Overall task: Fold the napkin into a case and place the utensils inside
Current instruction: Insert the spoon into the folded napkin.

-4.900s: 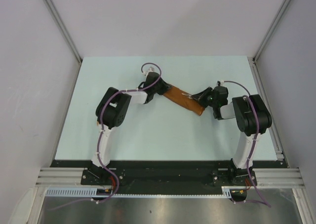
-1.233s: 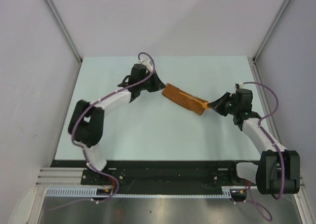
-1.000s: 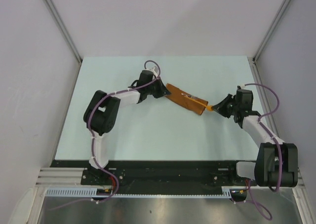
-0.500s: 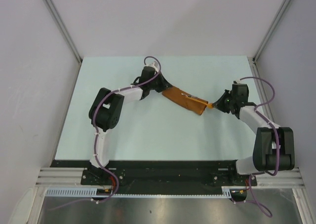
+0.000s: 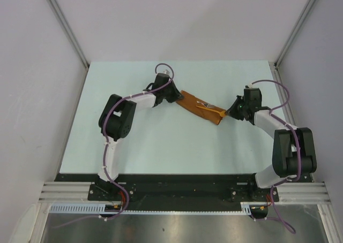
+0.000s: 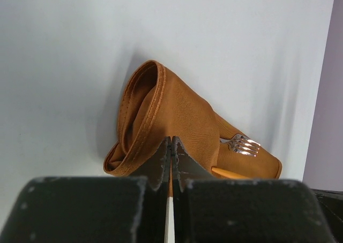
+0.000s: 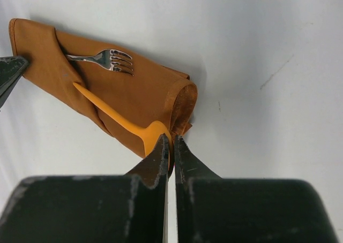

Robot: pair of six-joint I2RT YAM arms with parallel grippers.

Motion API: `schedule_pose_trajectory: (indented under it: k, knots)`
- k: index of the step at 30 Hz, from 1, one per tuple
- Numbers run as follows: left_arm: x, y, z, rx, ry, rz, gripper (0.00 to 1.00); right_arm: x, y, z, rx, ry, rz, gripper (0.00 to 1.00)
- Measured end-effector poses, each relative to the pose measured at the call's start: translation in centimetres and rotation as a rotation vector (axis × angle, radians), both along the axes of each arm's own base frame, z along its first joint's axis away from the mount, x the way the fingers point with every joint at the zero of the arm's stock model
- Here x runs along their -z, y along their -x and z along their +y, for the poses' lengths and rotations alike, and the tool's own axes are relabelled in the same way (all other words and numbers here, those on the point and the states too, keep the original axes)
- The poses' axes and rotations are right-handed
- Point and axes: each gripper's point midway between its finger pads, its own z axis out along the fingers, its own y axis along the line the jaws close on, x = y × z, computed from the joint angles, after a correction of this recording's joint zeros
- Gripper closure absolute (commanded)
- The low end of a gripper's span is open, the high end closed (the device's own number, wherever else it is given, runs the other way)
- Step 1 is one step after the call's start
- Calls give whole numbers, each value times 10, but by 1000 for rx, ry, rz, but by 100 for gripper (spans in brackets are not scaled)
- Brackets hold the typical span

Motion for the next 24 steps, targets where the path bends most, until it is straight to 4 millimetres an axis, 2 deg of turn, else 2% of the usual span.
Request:
schedule_pose_trajectory:
  k: [13, 24]
  knots:
    - [3, 2, 1, 2, -9, 12, 100, -1, -3, -25, 54, 41, -5, 100]
    - [3, 2, 2, -2, -9, 14, 100, 2, -3, -4, 2, 38, -5, 100]
